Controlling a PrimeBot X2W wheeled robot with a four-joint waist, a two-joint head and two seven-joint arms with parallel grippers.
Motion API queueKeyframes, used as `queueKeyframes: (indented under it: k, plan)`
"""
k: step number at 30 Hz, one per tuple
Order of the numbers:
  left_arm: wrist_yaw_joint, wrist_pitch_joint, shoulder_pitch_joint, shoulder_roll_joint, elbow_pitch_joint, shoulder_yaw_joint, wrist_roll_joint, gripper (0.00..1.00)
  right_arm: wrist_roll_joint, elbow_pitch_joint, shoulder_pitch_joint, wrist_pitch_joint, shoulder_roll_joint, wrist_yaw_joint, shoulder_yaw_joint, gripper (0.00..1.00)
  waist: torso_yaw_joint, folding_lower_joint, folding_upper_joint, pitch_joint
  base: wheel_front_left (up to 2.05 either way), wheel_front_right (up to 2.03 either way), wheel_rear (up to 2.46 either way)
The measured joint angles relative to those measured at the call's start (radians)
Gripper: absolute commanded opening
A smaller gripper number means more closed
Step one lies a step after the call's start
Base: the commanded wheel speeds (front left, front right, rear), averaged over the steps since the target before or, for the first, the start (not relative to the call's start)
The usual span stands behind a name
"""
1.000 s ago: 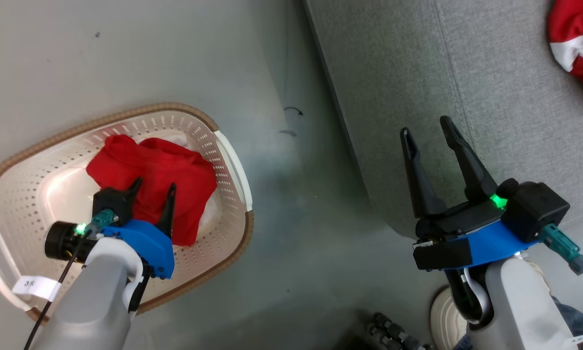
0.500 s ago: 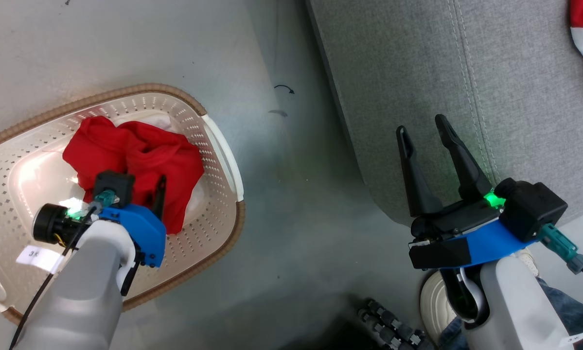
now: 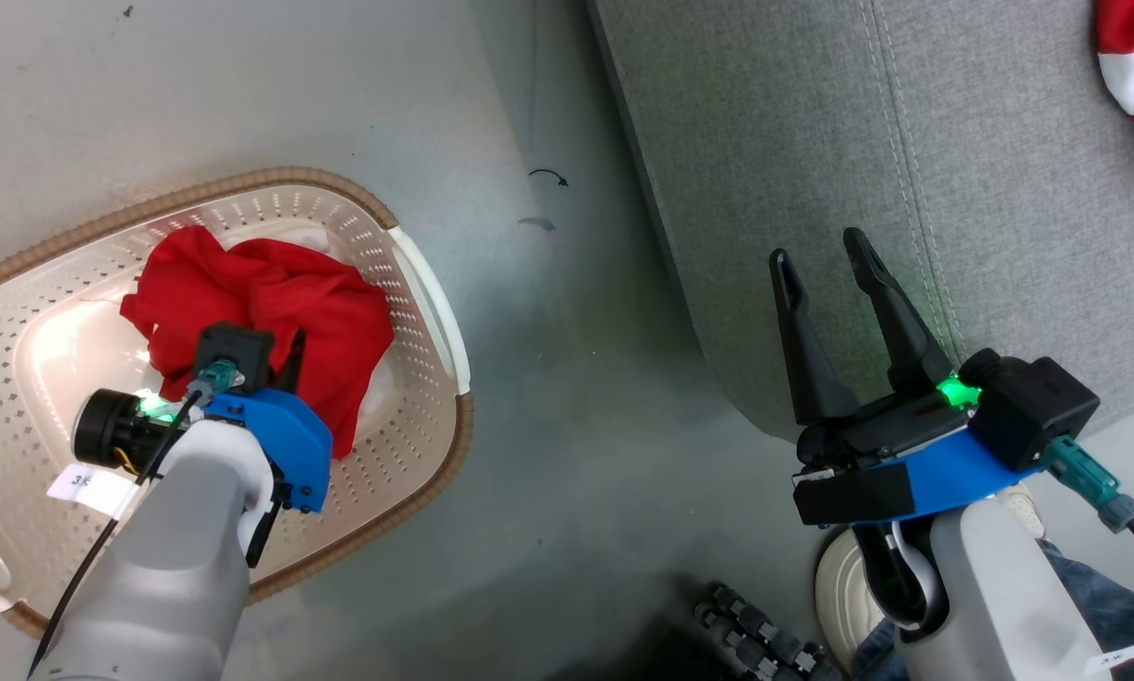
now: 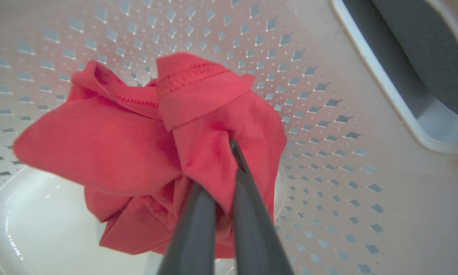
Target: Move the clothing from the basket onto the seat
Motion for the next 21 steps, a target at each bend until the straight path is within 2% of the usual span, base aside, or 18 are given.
queueKeyframes:
  k: [10,21]
  plan:
    - [-0.002,-0.009,0.002,0.002,0.011,0.017,-0.033,0.0,0.007,0.024,-0.03,-0.004,0.0,0.0,0.023,1.0,-0.004,0.0001,0.0,-0.021,0.0,0.0,0.0]
    - [-0.007,-0.012,0.075,-0.047,-0.057,0.041,-0.069,0.0,-0.039,0.059,-0.038,0.0,0.001,0.0,0.002,1.0,0.053,0.0,0.0001,-0.146,0.0,0.0,0.0]
